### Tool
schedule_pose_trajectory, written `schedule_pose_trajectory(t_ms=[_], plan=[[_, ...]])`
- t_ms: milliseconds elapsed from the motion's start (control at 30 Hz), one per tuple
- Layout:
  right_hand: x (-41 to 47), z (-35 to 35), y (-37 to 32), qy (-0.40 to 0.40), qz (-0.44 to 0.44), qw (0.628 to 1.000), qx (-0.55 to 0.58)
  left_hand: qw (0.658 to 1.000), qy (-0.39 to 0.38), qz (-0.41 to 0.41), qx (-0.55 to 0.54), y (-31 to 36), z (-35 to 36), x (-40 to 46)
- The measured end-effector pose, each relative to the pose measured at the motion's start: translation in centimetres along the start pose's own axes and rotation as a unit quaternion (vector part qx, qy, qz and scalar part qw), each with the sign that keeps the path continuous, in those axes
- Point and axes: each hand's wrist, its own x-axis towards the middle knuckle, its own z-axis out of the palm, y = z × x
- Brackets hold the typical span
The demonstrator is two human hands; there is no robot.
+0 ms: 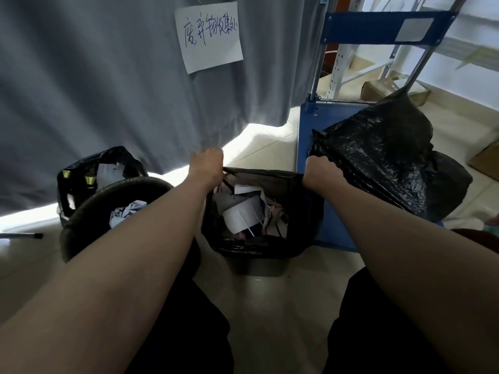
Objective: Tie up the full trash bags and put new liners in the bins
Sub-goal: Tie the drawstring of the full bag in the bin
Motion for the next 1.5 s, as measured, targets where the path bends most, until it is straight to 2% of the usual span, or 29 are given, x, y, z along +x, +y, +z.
schedule_pose_trajectory(t_ms=[167,367,433,533,633,867,967,1100,1233,1400,1500], plan=[[-0.3,0.0,0.3,-0.016,0.016,0.999,0.04,0.991,-0.02,-0.044,-0.125,-1.7,-0.9,-0.4],[-1.6,-0.4,0.2,-0.067,-0.003,0.998,0.023,0.98,-0.072,-0.01,-0.184,-1.4,-1.6,-1.6],[-1.8,-0.9,0.4,-0.038,-0.016,0.999,0.002,0.982,-0.068,-0.005,-0.174,-1.2,-1.8,-1.7],[-1.8,-1.9,1.0,0.035,-0.014,0.999,-0.009,0.989,-0.013,-0.03,-0.144,-1.3,-2.4,-1.8],[-2.1,-2.5,1.2,0.061,-0.018,0.998,-0.005,0.989,0.03,-0.034,-0.144,-1.3,-3.4,-2.3],[-3.9,-3.4,-0.2,0.072,-0.107,0.991,-0.035,0.984,0.005,0.043,-0.172,-1.5,-5.3,-4.0],[-4.8,-3.1,-1.2,0.033,-0.161,0.985,-0.048,0.981,-0.02,0.075,-0.18,-2.2,-5.9,-4.9],[-6.1,-2.2,-2.2,-0.087,-0.223,0.97,-0.048,0.985,-0.049,0.057,-0.155,-4.5,-6.3,-6.7],[-7.5,-1.7,-2.2,-0.189,-0.231,0.95,-0.096,0.981,-0.124,0.041,-0.146,-5.5,-5.3,-9.0],[-8.9,-1.8,-1.7,-0.21,-0.206,0.941,-0.169,0.975,-0.163,-0.004,-0.152,-3.9,-2.9,-10.8],[-9.6,-1.4,-1.7,-0.206,-0.195,0.934,-0.219,0.972,-0.16,-0.035,-0.168,-3.0,-2.1,-11.3]])
